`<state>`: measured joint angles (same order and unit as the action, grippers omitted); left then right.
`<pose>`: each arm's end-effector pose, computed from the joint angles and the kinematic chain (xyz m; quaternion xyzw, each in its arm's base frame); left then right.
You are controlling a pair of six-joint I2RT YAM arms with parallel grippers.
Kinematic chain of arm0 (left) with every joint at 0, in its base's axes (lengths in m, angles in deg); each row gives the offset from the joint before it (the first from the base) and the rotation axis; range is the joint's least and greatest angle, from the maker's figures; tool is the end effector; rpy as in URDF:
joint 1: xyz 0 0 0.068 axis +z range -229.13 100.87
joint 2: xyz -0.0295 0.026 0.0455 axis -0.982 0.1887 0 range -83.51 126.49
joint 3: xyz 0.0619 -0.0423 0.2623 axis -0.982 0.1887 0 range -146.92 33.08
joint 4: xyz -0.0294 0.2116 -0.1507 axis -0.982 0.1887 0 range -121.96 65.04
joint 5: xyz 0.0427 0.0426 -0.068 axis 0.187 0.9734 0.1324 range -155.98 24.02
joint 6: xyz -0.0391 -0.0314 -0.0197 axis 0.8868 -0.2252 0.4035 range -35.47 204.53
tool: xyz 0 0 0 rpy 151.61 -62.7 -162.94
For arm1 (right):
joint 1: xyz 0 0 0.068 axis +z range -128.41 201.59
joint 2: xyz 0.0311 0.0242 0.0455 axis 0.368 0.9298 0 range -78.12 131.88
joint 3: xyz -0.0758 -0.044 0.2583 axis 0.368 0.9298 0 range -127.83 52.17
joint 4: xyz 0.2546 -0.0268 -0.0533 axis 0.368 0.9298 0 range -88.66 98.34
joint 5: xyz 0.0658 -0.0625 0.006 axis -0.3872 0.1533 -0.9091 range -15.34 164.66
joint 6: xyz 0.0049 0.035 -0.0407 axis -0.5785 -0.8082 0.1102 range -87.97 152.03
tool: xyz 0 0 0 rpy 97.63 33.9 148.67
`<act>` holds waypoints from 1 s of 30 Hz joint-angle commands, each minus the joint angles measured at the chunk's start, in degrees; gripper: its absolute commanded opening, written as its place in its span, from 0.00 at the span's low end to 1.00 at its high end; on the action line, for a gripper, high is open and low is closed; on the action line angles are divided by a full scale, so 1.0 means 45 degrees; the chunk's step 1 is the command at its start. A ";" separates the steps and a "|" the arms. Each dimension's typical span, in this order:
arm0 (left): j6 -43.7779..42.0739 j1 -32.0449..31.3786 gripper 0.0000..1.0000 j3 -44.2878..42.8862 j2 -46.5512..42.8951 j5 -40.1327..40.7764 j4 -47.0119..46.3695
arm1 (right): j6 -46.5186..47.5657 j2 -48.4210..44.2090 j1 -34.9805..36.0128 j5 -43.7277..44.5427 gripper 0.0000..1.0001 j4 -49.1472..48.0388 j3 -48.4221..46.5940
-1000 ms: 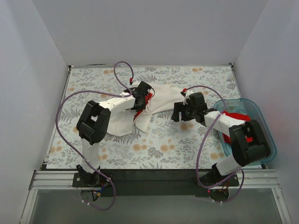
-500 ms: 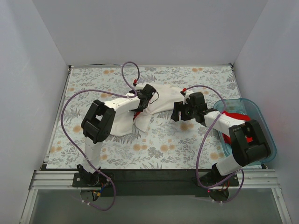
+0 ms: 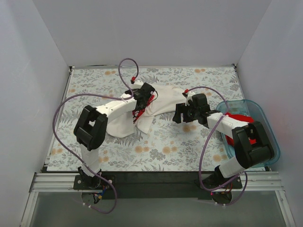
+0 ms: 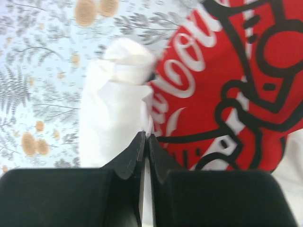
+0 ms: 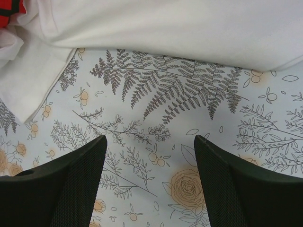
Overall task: Fold and stack the t-shirts
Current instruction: Flatten the tshirt out
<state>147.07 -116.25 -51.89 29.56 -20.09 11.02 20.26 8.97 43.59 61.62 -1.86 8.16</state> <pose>0.3341 -0.2209 0.2004 -0.2623 0.8720 0.1324 0.3914 0.2845 0.1236 0.1839 -0.1281 0.8921 0.2206 0.3728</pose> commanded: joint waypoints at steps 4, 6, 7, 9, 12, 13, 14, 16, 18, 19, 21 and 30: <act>-0.0849 0.1957 0.00 0.2432 -0.4811 0.0353 -0.1092 | 0.0194 -0.0193 0.0033 -0.0188 0.80 -0.0422 0.0093; -0.1104 0.3207 0.00 0.3195 -0.6217 -0.0078 -0.1776 | 0.0213 -0.0115 0.0053 -0.0189 0.80 -0.0421 -0.0005; -0.1202 0.3617 0.00 0.4068 -0.6628 -0.0583 -0.2029 | 0.0233 -0.0095 0.0033 -0.0131 0.80 -0.0383 -0.0121; -0.1515 0.4750 0.00 0.4971 -0.7859 -0.1016 -0.2908 | 0.0272 0.0022 0.0053 0.0356 0.79 -0.0266 -0.0278; -0.1380 0.6215 0.00 0.6632 -0.9088 -0.2264 -0.3963 | 0.0311 0.0216 0.0033 0.1255 0.79 -0.0070 -0.0629; -0.1263 0.6489 0.00 0.7390 -0.9325 -0.2442 -0.4294 | 0.0272 0.0295 -0.0005 0.1373 0.79 -0.0031 -0.0746; -0.1049 0.6917 0.00 0.7726 -0.9559 -0.2714 -0.4839 | 0.0233 0.0508 -0.0025 0.1470 0.79 -0.0011 -0.0844; -0.0229 0.7330 0.00 0.8351 -1.0146 -0.2737 -0.5408 | 0.0116 0.0782 -0.0122 0.1705 0.79 0.0028 -0.1176; 0.0453 0.8227 0.00 0.9250 -1.0381 -0.3067 -0.6248 | -0.0060 0.1270 -0.0297 0.1842 0.79 0.0125 -0.1682; 0.0708 0.9042 0.00 0.9601 -1.0459 -0.3552 -0.6579 | -0.0196 0.1659 -0.0357 0.1843 0.79 0.0145 -0.1878; 0.0964 0.9321 0.00 0.9799 -1.0402 -0.3615 -0.6816 | -0.0371 0.2069 -0.0513 0.1823 0.79 0.0184 -0.2520; 0.0555 0.9500 0.00 0.9488 -0.9406 -0.4376 -0.7110 | -0.1288 0.4552 -0.0943 0.1628 0.76 0.0594 -0.4750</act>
<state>149.50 -73.63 -7.96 -12.77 -37.75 -18.24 16.94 27.81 39.64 68.55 -0.09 -9.78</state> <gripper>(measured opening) 0.020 0.765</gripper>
